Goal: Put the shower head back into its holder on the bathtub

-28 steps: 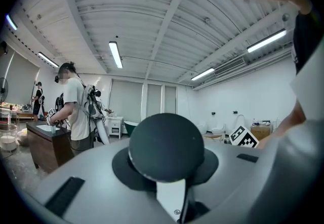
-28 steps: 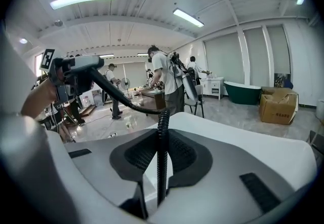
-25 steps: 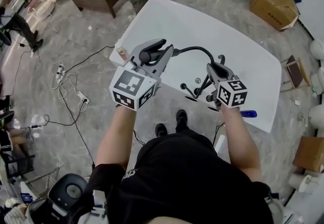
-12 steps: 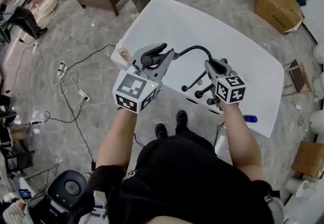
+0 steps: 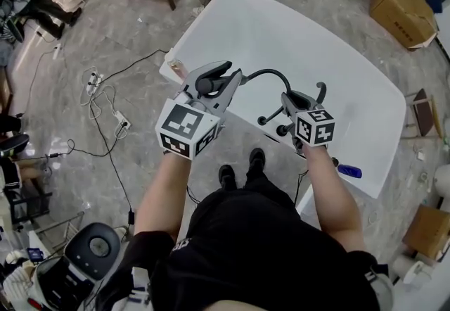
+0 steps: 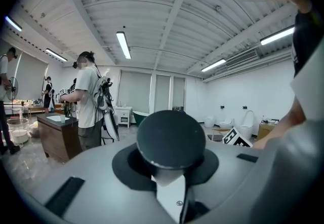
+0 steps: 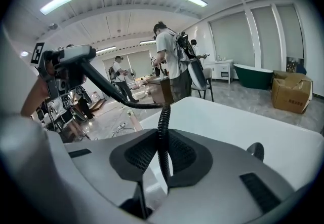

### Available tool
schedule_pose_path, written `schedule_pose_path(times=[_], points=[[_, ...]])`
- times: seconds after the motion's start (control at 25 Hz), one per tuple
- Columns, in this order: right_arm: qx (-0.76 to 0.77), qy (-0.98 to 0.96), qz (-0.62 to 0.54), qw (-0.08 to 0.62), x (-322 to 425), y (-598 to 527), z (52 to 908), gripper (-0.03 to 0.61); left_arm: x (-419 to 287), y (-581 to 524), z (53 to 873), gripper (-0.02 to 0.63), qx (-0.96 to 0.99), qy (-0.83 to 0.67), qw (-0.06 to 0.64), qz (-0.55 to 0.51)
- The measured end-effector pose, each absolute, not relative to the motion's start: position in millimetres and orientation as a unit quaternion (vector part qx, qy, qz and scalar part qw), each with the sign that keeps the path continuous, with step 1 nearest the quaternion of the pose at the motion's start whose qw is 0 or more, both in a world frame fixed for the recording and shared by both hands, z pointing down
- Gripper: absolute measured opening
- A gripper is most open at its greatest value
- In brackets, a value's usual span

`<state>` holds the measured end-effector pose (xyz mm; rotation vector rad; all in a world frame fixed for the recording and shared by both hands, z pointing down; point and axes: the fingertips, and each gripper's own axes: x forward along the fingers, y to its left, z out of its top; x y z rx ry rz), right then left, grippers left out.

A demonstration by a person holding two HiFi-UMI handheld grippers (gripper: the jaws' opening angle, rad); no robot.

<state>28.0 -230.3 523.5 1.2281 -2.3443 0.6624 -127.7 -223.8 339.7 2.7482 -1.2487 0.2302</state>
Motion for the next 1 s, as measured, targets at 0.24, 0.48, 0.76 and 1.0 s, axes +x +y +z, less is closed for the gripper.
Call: schedule_pose_path(times=[0.24,0.48,0.76,1.0], points=[[0.454,-0.814,0.285,0.226,30.0,-217.2,583.7,0.075,-124.5,-216.3,362.3,0.098,0.908,-0.402,0.068,0.095],[0.461,-0.791,0.322,0.241,28.2,-189.6,632.1,0.075,-126.8,-205.7,362.9,0.097,0.918,-0.381,0.094,0.06],[0.467,-0.783,0.341,0.23,21.3,-164.1,668.1,0.097,-118.0,-184.3,372.6,0.097,0.929,-0.349,0.115,0.039],[0.483,-0.778,0.345,0.205,14.7,-136.3,658.4,0.097,-112.5,-154.9,392.1,0.097,0.939,-0.318,0.116,0.058]])
